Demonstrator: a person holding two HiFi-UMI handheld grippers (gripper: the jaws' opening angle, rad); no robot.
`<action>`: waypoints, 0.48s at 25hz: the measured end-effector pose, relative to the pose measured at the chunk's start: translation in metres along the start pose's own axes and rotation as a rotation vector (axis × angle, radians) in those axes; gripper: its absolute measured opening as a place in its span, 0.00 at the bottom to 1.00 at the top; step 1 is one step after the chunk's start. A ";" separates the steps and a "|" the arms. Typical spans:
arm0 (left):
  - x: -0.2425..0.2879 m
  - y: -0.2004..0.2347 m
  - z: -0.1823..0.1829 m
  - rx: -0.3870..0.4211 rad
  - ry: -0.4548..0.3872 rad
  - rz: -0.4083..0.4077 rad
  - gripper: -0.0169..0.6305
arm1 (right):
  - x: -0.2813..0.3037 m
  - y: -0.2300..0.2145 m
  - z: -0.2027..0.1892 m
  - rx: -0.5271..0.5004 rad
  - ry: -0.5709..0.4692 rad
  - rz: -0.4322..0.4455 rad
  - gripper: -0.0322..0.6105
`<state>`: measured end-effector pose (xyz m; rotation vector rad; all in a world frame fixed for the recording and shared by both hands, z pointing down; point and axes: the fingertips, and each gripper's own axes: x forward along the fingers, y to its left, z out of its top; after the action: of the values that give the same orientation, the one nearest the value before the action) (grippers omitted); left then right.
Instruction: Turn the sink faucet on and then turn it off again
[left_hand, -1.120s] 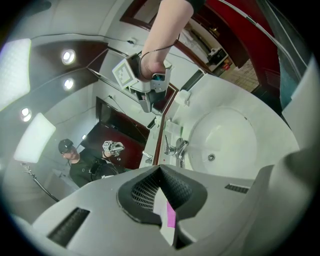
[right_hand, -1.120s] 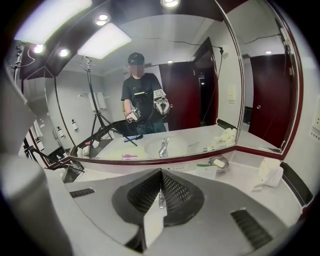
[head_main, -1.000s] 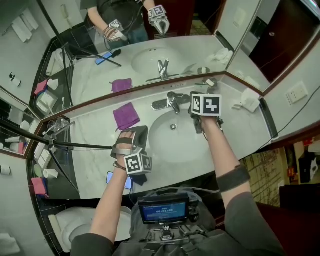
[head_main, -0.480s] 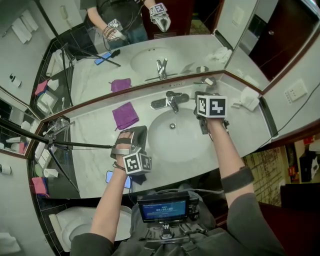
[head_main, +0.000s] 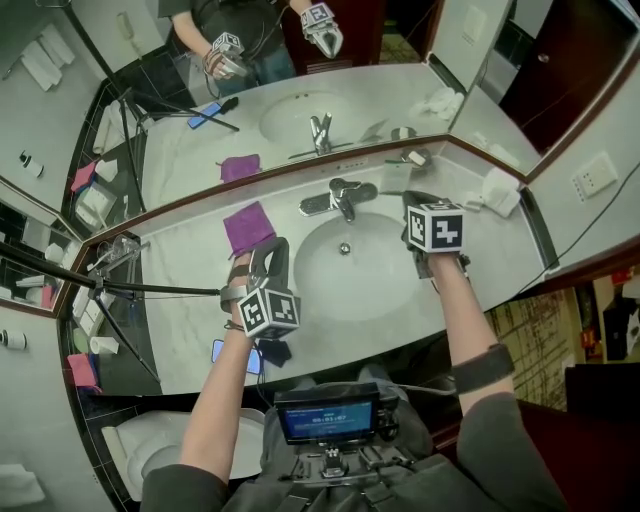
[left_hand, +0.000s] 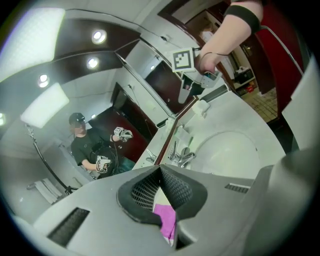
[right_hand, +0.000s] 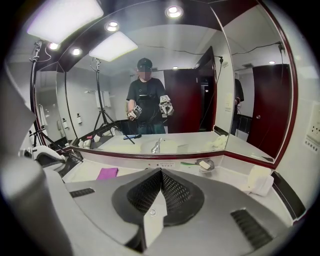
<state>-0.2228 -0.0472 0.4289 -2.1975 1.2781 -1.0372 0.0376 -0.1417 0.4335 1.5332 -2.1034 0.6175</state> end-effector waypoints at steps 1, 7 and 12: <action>0.001 0.002 0.003 -0.014 -0.002 0.002 0.03 | -0.002 -0.003 -0.003 -0.009 -0.005 0.002 0.06; 0.013 0.006 0.018 -0.106 -0.014 -0.012 0.06 | -0.012 -0.030 -0.034 -0.050 -0.003 -0.019 0.06; 0.029 0.006 0.027 -0.217 -0.025 -0.045 0.10 | -0.021 -0.055 -0.065 -0.091 0.015 -0.054 0.06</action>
<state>-0.1968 -0.0760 0.4193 -2.4008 1.3943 -0.9222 0.1029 -0.1024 0.4773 1.5253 -2.0431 0.5054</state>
